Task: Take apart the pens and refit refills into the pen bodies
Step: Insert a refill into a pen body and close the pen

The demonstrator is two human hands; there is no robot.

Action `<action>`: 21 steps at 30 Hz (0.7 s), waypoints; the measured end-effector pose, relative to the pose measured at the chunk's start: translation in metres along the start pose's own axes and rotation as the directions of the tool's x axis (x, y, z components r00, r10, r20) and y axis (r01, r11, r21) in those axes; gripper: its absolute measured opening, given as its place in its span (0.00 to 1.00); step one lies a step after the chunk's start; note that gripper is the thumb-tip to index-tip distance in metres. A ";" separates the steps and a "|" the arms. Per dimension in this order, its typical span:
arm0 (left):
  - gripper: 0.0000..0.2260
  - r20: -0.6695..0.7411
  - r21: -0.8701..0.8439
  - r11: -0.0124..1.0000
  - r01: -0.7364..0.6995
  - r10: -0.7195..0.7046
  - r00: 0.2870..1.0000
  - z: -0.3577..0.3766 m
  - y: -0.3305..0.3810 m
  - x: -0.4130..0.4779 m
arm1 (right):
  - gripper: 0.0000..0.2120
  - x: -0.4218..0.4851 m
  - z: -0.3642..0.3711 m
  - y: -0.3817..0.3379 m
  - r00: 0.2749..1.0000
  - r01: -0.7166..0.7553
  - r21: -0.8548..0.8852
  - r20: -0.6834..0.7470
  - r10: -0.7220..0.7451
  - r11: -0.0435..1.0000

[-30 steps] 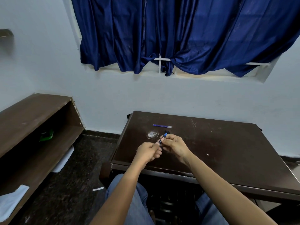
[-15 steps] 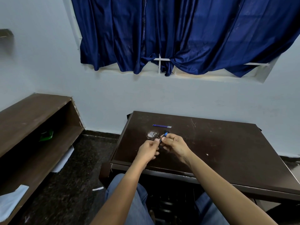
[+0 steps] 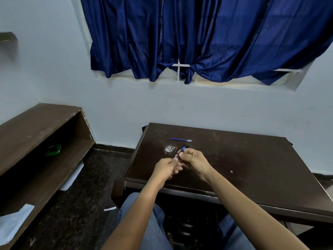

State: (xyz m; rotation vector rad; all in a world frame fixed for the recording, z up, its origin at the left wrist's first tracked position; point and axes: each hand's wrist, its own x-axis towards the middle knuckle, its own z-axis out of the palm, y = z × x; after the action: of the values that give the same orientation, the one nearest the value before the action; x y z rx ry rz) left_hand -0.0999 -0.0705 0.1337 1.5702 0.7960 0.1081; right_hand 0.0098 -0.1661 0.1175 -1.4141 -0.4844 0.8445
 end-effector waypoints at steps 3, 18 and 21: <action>0.09 -0.097 0.056 0.995 -0.082 0.087 0.991 0.000 -0.004 0.001 | 0.03 0.001 0.000 0.001 1.000 -0.012 -0.032 -0.019 0.012 0.999; 0.12 0.102 -0.111 0.994 0.007 0.005 0.995 -0.001 0.001 0.008 | 0.12 0.011 0.006 -0.005 0.993 -0.100 0.145 0.079 0.090 0.984; 0.13 0.172 -0.153 0.987 0.046 -0.020 0.985 -0.001 0.002 0.012 | 0.15 0.014 0.004 -0.006 0.983 -0.142 0.221 0.148 0.111 0.965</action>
State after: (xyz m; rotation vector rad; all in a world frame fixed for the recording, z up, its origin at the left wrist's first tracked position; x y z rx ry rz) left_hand -0.0908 -0.0630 0.1311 1.3965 0.6626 0.0112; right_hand 0.0171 -0.1526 0.1209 -1.1877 -0.3866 1.0702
